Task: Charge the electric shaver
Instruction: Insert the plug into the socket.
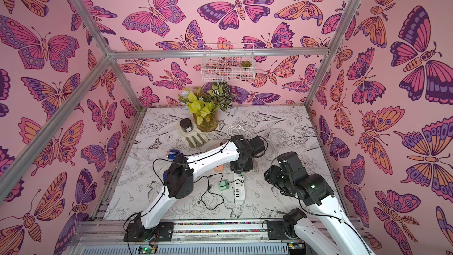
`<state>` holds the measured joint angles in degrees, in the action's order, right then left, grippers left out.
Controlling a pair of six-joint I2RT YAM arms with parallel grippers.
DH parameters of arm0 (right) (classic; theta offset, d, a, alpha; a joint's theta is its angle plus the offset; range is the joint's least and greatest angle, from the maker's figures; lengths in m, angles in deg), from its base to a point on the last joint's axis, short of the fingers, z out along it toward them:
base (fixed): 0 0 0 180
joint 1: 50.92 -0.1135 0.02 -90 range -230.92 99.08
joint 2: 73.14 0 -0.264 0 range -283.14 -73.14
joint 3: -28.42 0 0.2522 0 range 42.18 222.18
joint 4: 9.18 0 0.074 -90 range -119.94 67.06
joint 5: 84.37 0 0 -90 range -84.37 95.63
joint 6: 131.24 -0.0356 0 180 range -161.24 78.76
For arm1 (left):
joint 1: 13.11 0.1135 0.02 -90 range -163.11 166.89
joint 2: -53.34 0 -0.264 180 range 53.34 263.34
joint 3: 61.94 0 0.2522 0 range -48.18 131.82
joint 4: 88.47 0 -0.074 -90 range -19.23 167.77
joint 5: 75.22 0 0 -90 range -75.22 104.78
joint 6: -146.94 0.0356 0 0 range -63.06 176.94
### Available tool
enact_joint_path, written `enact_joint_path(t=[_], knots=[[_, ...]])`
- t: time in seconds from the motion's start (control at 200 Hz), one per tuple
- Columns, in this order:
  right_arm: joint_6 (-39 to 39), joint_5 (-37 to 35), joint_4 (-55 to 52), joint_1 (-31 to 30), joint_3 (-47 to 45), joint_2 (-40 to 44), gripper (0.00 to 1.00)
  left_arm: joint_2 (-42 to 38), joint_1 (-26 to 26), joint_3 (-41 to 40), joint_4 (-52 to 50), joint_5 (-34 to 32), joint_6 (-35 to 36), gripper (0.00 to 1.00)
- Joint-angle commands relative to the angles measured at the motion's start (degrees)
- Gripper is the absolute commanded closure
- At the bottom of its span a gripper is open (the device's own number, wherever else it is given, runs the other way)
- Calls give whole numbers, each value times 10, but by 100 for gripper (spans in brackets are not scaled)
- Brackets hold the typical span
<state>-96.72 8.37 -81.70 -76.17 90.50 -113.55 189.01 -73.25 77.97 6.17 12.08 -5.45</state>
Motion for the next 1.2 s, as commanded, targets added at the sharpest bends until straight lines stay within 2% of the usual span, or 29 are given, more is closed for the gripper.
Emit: enact_joint_path(t=[0.0, 0.115, 0.26, 0.426, 0.466, 0.561, 0.646, 0.821, 0.901, 1.087, 1.197], knots=[[-3, -18, -26, 3, 14, 9, 41, 70, 5, -16, -26, -26, 8, 100], [-2, -21, -33, 2, 15, 13, 42, 79, 5, -24, -21, -19, 6, 100], [-2, -22, -37, 2, 12, 19, 42, 64, 5, -71, 25, -12, 8, 100], [-3, -23, -34, 2, 12, 16, 41, 57, 6, -71, 25, -7, 16, 100], [-3, -23, -33, 2, 13, 14, 41, 47, 6, -66, 24, -15, 22, 89], [-2, -22, -25, 2, 15, 9, 41, 18, 10, -55, 22, -27, 27, 75], [-3, -18, -16, 2, 17, 0, 41, 8, 18, -44, 21, -10, 38, 67], [-3, -12, -2, 2, 23, -16, 41, 19, 27, 22, -10, 15, 73, 32], [-3, -12, -1, 2, 27, -20, 42, 10, 26, 30, -11, 21, 81, 21], [9, -26, -8, 2, 40, -14, 43, -56, 27, 24, -10, 17, 79, 19], [39, -30, -1, 1, 56, -22, 47, -122, 44, -11, -8, 10, 63, 20]])
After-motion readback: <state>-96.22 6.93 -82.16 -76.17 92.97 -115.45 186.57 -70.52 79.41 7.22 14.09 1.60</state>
